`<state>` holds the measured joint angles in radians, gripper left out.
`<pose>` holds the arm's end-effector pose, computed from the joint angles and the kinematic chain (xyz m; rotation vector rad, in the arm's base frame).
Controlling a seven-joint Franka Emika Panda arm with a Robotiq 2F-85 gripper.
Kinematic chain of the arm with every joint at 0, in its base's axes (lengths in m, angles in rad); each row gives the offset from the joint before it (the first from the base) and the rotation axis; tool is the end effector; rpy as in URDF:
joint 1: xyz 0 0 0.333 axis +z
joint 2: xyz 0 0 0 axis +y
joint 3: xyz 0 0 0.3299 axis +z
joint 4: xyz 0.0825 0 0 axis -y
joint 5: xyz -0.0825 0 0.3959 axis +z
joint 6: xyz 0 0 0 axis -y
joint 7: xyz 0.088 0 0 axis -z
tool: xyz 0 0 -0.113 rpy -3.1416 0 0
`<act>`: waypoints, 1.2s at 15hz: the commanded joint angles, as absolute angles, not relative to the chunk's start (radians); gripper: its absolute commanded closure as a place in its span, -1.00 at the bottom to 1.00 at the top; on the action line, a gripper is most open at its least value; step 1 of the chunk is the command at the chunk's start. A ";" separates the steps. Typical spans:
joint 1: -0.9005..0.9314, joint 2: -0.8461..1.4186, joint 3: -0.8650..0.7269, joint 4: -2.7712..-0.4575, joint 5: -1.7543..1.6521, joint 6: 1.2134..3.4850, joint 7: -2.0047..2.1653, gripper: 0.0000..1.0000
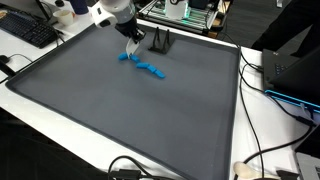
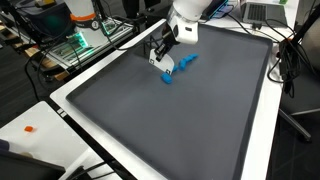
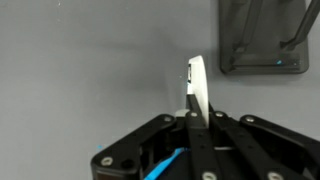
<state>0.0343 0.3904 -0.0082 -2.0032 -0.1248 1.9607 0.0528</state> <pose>0.5645 0.0059 0.2335 2.9493 0.0680 -0.6416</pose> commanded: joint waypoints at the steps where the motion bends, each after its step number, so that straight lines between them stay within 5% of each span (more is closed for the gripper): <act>1: 0.020 0.334 -0.007 -2.050 -0.079 1.942 0.064 0.98; 18: 0.009 0.031 -0.023 -2.270 0.251 1.990 0.548 0.98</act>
